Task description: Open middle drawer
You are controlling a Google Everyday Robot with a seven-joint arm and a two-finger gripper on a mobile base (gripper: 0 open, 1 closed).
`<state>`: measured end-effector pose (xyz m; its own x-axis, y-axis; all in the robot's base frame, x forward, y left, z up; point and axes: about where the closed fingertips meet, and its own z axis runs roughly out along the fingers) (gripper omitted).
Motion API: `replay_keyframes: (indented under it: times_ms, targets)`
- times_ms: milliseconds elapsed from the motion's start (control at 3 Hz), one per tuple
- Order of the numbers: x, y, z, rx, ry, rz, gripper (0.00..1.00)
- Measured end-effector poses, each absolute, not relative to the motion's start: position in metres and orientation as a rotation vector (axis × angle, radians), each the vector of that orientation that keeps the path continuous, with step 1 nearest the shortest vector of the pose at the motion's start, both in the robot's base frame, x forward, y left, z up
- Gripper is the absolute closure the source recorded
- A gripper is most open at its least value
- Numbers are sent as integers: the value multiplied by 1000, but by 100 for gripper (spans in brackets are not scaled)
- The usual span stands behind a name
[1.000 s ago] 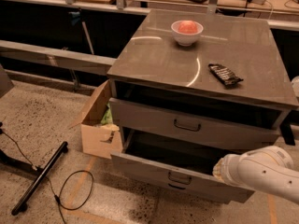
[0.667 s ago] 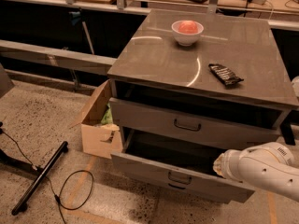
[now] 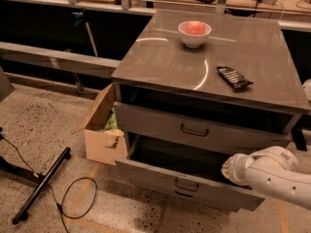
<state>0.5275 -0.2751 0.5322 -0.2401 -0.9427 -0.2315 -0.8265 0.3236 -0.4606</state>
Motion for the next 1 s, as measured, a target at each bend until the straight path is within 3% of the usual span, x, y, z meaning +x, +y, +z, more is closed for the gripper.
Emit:
replay_keyframes:
  times_ms: [1000]
  targets:
    - [545,-275,462,-1518,2201,-300,100]
